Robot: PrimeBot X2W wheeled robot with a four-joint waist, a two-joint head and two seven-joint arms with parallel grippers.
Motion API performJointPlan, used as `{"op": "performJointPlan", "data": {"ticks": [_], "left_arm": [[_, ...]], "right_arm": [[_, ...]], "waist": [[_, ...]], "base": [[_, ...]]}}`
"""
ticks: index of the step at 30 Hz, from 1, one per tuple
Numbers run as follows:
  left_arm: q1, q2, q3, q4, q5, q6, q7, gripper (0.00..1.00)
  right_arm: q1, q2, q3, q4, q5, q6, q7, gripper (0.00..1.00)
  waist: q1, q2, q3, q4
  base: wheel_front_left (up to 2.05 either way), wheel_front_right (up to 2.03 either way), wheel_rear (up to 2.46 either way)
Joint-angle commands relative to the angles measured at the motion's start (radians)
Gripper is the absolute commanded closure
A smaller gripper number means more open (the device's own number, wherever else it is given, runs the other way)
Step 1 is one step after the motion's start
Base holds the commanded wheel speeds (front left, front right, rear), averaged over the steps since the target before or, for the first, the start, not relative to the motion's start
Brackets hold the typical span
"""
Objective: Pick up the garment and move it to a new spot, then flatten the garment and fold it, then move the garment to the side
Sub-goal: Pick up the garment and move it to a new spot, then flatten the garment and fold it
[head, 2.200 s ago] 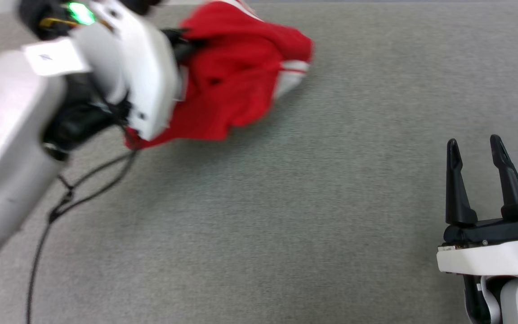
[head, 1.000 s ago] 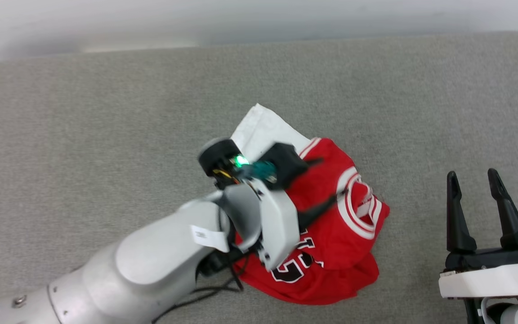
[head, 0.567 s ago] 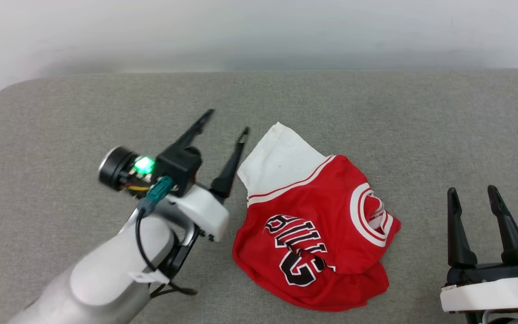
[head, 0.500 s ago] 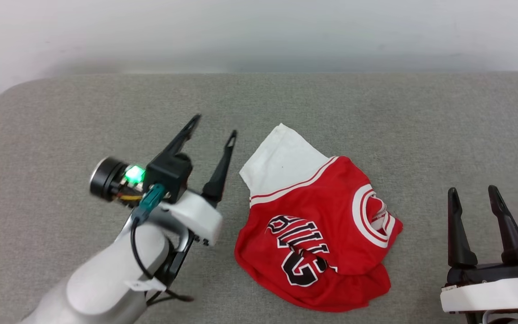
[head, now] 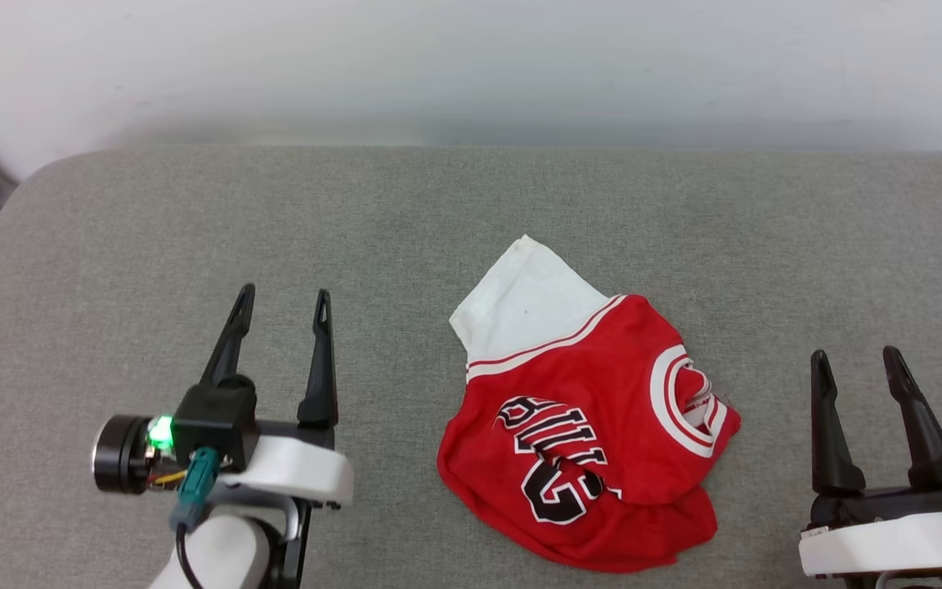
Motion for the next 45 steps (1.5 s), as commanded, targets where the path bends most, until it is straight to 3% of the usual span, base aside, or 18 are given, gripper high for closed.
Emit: {"op": "performJointPlan", "data": {"ticks": [1,9,20,35,39,45], "left_arm": [[0.050,-0.033,0.050,-0.010,0.038,-0.013,-0.002,0.00],[0.185,-0.154,0.203,-0.008,0.157,-0.095,-0.003,0.00],[0.270,-0.252,0.331,0.015,0.255,-0.216,-0.003,0.00],[0.290,-0.309,0.409,0.049,0.313,-0.303,-0.003,0.00],[0.229,-0.311,0.428,0.059,0.318,-0.334,-0.003,0.00],[0.042,-0.271,0.449,0.070,0.325,-0.411,-0.002,0.00]], "right_arm": [[0.009,0.002,0.002,0.001,0.004,0.000,-0.002,0.00],[0.031,0.002,-0.001,0.011,0.030,0.000,-0.002,0.00],[0.071,0.002,0.003,0.031,0.055,0.000,-0.002,0.00],[0.088,0.002,0.016,0.044,0.066,0.000,-0.002,0.00],[0.076,0.002,0.016,0.039,0.064,0.000,-0.002,0.00],[0.044,0.002,0.018,0.029,0.053,0.000,-0.002,0.00]], "waist": [[0.0001,0.0000,-0.005,-0.001],[0.0001,0.0000,-0.023,-0.006],[0.0001,0.0000,-0.057,-0.007],[0.0001,0.0000,-0.070,0.000],[0.0001,0.0000,-0.057,-0.001],[0.0001,0.0000,-0.013,-0.012]], "base": [[0.00,0.00,0.00],[0.00,0.00,0.00],[0.00,0.00,0.00],[0.00,0.00,0.00],[0.00,0.00,0.00],[0.00,0.00,0.00]]}}
